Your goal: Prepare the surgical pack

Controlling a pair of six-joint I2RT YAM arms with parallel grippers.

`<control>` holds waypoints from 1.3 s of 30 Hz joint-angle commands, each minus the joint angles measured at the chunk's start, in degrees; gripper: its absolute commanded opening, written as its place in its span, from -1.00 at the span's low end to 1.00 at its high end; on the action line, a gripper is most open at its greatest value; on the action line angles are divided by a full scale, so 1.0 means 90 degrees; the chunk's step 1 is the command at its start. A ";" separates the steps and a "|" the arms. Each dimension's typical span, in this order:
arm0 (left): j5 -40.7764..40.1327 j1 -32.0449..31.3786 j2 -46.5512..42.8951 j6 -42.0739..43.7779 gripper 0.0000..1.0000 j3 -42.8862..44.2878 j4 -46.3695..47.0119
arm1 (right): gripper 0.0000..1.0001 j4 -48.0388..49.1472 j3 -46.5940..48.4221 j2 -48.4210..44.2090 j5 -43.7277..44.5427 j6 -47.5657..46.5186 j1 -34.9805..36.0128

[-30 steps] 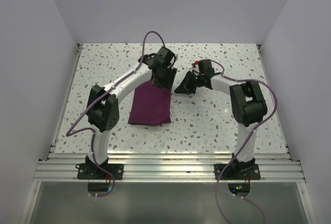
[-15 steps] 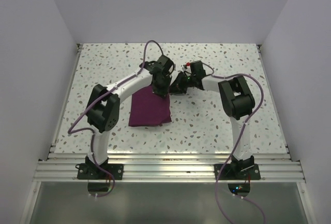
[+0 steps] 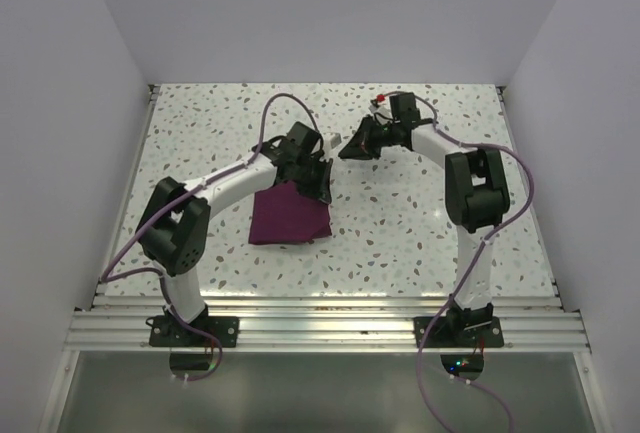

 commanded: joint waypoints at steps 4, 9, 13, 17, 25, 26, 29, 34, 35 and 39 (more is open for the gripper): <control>0.0573 0.0026 -0.0177 -0.0244 -1.00 -0.0543 0.0983 | -0.70 0.1541 0.0318 0.0163 -0.1225 0.0970 0.0694; 0.0505 0.0094 -0.0060 -0.0273 -1.00 -0.1059 0.1179 | -0.71 0.2172 0.0385 0.0875 -0.1344 0.1704 0.1046; 0.0369 0.0134 -0.0040 -0.0224 -1.00 -0.1207 0.1122 | -0.72 0.2952 0.0063 0.1101 -0.1256 0.2163 0.1017; 0.0251 0.0231 0.0077 -0.0127 -1.00 -0.1178 0.0916 | -0.74 0.2700 0.0083 0.1238 -0.1071 0.1979 0.0930; -0.0012 0.0817 0.0545 0.0117 -1.00 -0.0993 0.0107 | -0.75 0.2231 0.0083 0.1277 -0.0680 0.1597 0.0529; -0.0071 0.0904 0.0681 0.0147 -1.00 -0.0944 0.0018 | -0.75 0.2202 0.0092 0.1306 -0.0660 0.1578 0.0481; -0.0168 0.1188 0.0858 0.0215 -1.00 -0.0730 -0.0187 | -0.75 0.1948 0.0248 0.1365 -0.0582 0.1364 0.0461; -0.0325 0.1510 0.1219 0.0293 -1.00 -0.0115 -0.0382 | -0.74 0.1782 0.0522 0.1560 -0.0465 0.1207 0.0470; -0.0277 0.1540 0.1365 0.0322 -1.00 -0.0017 -0.0412 | -0.74 0.1781 0.0580 0.1589 -0.0465 0.1187 0.0470; -0.0354 0.1560 0.1377 0.0332 -1.00 0.0267 -0.0481 | -0.74 0.1343 0.0990 0.1629 -0.0436 0.0973 0.0470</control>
